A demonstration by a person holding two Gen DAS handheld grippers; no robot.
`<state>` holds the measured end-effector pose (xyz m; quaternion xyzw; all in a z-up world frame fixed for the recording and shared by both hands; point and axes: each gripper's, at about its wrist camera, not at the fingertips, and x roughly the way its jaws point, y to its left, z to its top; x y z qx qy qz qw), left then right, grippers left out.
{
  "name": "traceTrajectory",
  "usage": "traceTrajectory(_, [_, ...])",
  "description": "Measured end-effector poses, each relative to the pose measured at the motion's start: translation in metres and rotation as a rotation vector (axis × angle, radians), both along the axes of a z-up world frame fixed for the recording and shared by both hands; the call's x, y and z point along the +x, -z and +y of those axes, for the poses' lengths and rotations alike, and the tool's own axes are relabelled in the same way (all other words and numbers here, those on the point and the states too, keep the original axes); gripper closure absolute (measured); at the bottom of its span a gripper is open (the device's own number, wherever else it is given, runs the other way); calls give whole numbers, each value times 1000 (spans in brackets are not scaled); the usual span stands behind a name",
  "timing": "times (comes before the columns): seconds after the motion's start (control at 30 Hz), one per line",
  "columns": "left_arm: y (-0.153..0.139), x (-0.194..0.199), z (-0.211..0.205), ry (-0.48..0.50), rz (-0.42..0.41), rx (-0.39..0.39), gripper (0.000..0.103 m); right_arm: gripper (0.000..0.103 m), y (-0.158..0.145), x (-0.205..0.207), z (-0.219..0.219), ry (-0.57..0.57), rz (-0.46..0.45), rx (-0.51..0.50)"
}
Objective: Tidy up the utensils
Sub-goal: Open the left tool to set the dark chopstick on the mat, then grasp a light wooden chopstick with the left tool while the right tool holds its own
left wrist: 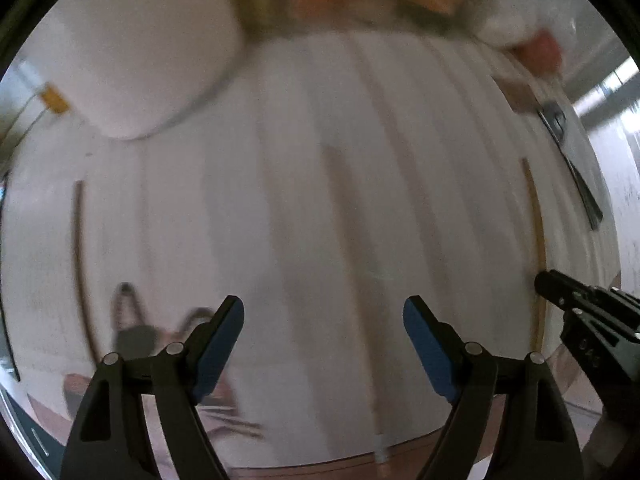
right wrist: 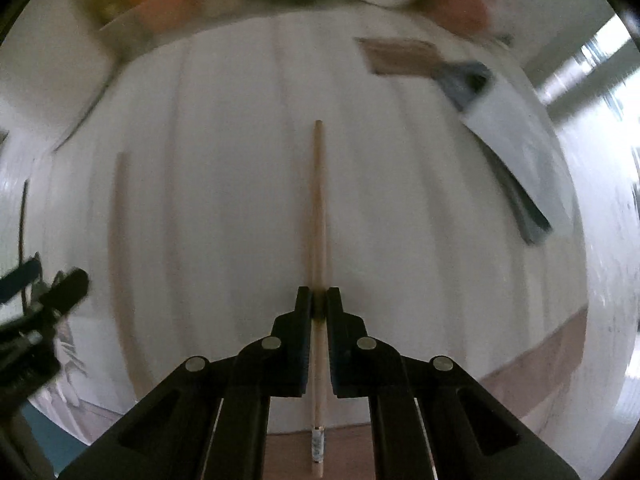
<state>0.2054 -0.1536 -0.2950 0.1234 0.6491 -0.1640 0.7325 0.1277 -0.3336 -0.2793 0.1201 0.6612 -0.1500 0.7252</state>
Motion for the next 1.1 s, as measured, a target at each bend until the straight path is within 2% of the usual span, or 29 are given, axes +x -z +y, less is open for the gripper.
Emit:
traceTrajectory(0.07, [5, -4, -10, 27, -26, 32, 26, 96, -1, -9, -11, 34, 2, 7])
traceTrajectory(0.13, [6, -2, -11, 53, -58, 16, 33, 96, -2, -15, -17, 51, 2, 13])
traceTrajectory(0.17, [4, -3, -13, 58, -66, 12, 43, 96, -3, -16, -17, 57, 2, 15])
traceTrajectory(0.2, [1, -3, -13, 67, -84, 4, 64, 96, -2, -17, -20, 61, 2, 14])
traceTrajectory(0.23, [-2, -3, -15, 70, -92, 6, 73, 96, -3, -17, -20, 62, 5, 10])
traceTrajectory(0.27, [-4, -3, -16, 72, -94, 10, 87, 96, -2, -16, -17, 62, 6, 7])
traceTrajectory(0.3, [-5, 0, -14, 73, -94, 11, 93, 96, -2, -16, -16, 60, 4, 8])
traceTrajectory(0.47, [-4, 24, 25, 22, -100, 34, 98, 95, 1, -1, 8, 16, -8, 38])
traceTrajectory(0.67, [-8, 41, 86, -62, -81, 64, 98, 96, 2, 20, 57, -60, -24, 88])
traceTrajectory(0.83, [-12, 49, 115, -101, -54, 43, 98, 96, 0, 25, 99, -117, -14, 121])
traceTrajectory(1.0, [-14, 73, 144, -90, -32, 32, 95, 95, 2, 34, 103, -103, 18, 145])
traceTrajectory(1.1, [-12, 65, 130, -81, -26, 31, 93, 95, 3, 45, 91, -75, 30, 188])
